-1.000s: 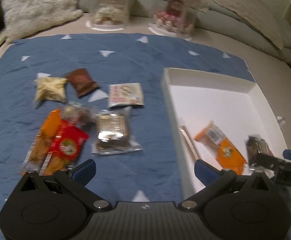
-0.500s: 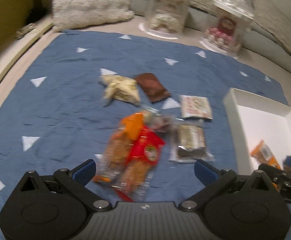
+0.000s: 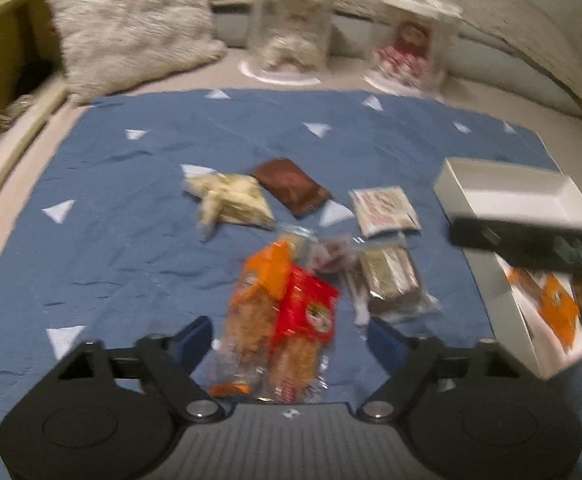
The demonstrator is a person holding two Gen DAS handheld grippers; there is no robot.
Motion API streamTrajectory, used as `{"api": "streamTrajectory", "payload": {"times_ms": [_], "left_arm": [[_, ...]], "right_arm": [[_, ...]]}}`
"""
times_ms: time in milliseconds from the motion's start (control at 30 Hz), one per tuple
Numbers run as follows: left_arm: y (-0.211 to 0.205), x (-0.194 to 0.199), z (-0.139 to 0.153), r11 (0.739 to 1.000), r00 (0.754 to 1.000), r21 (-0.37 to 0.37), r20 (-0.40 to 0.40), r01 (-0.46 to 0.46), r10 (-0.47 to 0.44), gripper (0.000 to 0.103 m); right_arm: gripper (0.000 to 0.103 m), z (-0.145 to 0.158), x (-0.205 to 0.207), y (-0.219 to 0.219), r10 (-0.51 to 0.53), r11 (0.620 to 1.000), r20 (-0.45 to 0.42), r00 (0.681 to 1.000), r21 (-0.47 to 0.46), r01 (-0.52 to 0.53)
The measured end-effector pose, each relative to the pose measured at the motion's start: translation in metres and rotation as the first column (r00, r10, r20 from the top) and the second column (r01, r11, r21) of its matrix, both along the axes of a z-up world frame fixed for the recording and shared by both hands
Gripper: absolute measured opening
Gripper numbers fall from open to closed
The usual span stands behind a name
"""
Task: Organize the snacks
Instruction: 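Move both grippers back over the remaining snack pile, then grasp the red twisted-bread pack with the left gripper while the right grasps the silver cake pack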
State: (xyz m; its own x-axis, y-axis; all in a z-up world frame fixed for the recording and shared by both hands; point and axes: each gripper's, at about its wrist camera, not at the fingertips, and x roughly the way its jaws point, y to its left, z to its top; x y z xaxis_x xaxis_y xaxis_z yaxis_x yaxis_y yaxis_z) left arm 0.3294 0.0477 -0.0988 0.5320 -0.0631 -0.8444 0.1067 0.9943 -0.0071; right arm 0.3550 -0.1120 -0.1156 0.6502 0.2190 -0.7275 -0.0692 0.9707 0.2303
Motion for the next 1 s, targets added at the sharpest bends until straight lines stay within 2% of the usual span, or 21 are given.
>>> {"api": "streamTrajectory", "payload": {"times_ms": [33,167,500,667,767,800,1000], "left_arm": [[-0.004,0.000,-0.003,1.000,1.000,-0.002,-0.013,0.026,-0.026,0.075],[-0.016,0.004,-0.016,0.996,0.994,-0.006,-0.063,0.090,-0.090,0.065],[-0.021,0.019,-0.045,0.995,0.990,0.033,-0.108,0.089,-0.085,0.059],[-0.029,0.024,-0.059,0.987,0.989,0.125,-0.119,0.105,-0.090,0.058],[-0.031,0.028,-0.065,0.980,0.989,0.169,-0.124,0.105,-0.084,0.049],[-0.031,0.029,-0.065,0.980,0.990,0.173,-0.123,0.095,-0.074,0.046],[-0.031,0.030,-0.062,0.981,0.991,0.175,-0.118,0.081,-0.061,0.042]], "right_arm": [[0.088,-0.002,0.005,0.001,-0.006,1.000,-0.010,1.000,0.017,0.006],[0.080,-0.015,0.019,0.006,-0.001,0.999,-0.066,0.998,0.051,0.004],[0.079,-0.050,0.051,0.027,0.034,0.999,-0.155,0.987,0.016,-0.032],[0.074,-0.067,0.063,0.038,0.045,0.999,-0.186,0.981,-0.001,-0.046],[0.068,-0.074,0.065,0.046,0.062,0.995,-0.196,0.979,-0.063,-0.076],[0.061,-0.074,0.065,0.046,0.065,0.993,-0.201,0.977,-0.086,-0.083],[0.058,-0.071,0.057,0.043,0.114,0.985,-0.208,0.971,-0.102,-0.138]]}}
